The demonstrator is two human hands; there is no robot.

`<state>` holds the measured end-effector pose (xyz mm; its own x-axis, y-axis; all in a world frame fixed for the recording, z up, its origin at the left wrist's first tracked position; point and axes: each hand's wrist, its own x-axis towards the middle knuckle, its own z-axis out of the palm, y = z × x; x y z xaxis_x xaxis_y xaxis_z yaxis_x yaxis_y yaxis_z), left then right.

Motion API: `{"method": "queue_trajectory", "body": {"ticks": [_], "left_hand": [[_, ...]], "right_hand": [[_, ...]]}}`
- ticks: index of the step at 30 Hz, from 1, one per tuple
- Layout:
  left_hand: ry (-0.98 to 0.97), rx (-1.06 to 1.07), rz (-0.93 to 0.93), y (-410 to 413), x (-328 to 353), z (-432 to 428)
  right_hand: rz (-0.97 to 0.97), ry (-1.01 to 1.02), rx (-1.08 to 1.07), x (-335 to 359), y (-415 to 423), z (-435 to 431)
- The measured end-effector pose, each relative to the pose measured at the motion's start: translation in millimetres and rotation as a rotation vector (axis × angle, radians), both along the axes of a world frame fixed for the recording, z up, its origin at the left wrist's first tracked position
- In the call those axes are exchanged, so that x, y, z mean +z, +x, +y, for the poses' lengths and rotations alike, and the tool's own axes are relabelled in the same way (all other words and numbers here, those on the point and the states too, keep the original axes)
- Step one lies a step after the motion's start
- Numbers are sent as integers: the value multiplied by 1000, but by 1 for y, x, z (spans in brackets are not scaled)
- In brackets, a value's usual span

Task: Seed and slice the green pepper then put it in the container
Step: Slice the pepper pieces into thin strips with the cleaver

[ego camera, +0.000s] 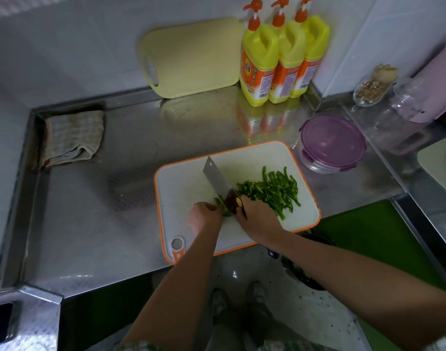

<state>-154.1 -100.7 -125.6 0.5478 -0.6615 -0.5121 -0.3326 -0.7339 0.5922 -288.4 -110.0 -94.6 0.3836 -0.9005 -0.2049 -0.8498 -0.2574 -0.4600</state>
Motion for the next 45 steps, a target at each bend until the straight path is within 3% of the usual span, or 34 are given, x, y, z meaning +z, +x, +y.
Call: {"method": "queue_trajectory", "body": {"ticks": [21,31,35,45], "left_hand": [[-8,37,18,-2,-6,-5],[-29,4,34,3,-1,1],[-37,21,53,5,2,3],[-42,66,69,-3,11,3]], "right_hand": [[175,50,18,-13,24,-4],[105,-1,-68,-11,10,-12],[-6,4,-60,-5,3,-10],[31,12,-13,-1,7,5]]}}
